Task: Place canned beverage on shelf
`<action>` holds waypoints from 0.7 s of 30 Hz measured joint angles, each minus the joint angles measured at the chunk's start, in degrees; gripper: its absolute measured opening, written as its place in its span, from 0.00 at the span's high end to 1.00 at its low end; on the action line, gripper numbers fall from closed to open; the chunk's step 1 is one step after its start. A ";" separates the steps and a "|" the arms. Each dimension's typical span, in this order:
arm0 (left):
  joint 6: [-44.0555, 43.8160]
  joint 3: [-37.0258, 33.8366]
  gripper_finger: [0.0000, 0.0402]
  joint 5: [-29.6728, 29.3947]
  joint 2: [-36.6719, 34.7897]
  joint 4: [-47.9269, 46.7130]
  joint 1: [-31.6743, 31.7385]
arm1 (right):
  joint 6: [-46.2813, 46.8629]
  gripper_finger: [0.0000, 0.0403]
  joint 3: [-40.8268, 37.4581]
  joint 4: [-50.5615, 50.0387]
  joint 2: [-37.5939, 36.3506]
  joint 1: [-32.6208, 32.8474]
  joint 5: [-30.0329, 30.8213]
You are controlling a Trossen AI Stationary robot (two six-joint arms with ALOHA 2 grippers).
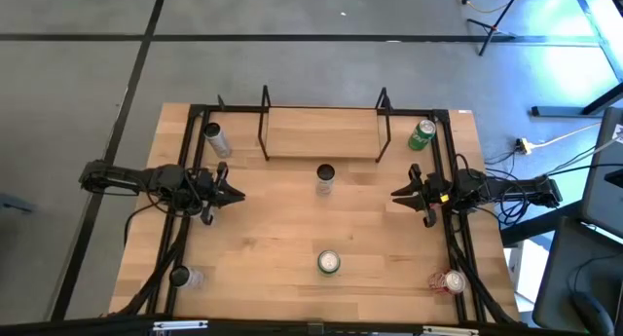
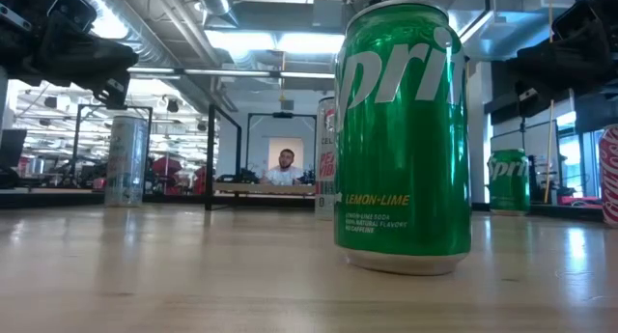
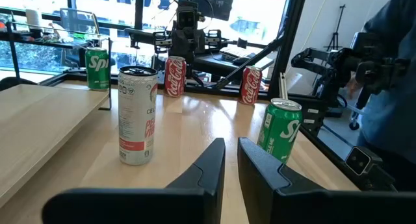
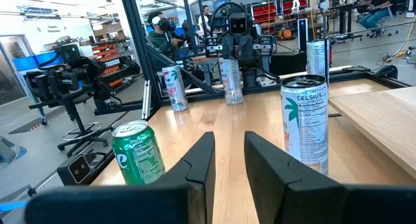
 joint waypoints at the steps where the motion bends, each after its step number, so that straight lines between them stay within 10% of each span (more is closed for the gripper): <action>1: 0.00 0.00 0.91 0.00 -0.02 0.00 0.00 | 0.00 0.82 0.00 0.00 -0.02 0.00 0.00; 21: -0.36 0.00 0.91 -2.31 0.00 0.39 -0.02 | 10.18 0.82 0.38 8.69 4.46 0.00 22.23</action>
